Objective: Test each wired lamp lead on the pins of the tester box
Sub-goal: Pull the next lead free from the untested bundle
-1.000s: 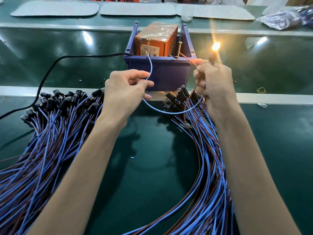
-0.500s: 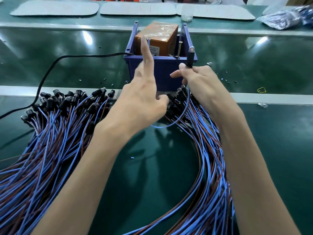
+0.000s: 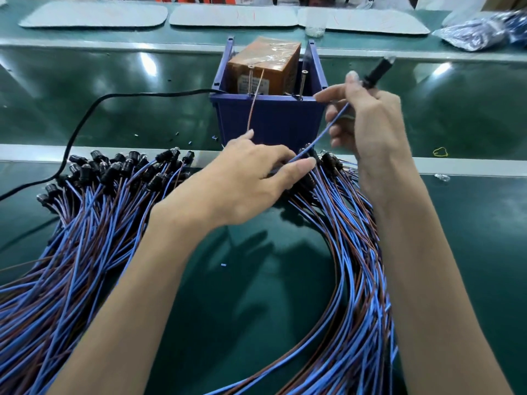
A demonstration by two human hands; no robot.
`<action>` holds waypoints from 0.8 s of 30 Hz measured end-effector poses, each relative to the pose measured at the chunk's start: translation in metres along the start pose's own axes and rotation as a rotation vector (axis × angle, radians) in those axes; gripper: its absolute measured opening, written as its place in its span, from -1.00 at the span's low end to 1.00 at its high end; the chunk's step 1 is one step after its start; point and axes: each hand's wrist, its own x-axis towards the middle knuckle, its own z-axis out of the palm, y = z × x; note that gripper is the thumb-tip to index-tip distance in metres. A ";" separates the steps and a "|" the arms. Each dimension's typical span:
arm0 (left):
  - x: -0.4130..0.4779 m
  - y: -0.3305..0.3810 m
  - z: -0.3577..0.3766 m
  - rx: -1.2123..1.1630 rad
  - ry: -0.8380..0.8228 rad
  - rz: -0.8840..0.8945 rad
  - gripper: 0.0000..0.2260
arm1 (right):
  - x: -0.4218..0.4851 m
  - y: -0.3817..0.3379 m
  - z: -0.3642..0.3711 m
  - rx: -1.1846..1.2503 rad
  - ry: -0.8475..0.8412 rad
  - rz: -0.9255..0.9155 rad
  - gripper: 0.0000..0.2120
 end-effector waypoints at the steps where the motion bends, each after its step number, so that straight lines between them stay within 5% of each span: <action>1: 0.000 -0.001 0.000 -0.011 0.008 0.001 -0.63 | 0.001 0.000 -0.002 0.033 0.031 0.011 -0.61; 5: -0.005 0.004 -0.005 0.025 0.003 -0.005 -0.74 | 0.004 0.002 -0.008 0.100 0.095 0.032 -0.68; 11: -0.017 0.030 -0.010 0.234 -0.215 0.002 -0.77 | 0.005 0.007 -0.008 0.077 0.092 0.024 -0.73; 16: -0.018 0.027 0.003 0.043 -0.485 0.021 -0.87 | 0.010 0.012 -0.018 0.042 0.096 0.040 -0.76; 24: -0.013 0.033 0.033 -0.083 -0.932 0.036 -0.82 | 0.011 0.031 -0.023 -0.495 -0.235 0.102 -0.78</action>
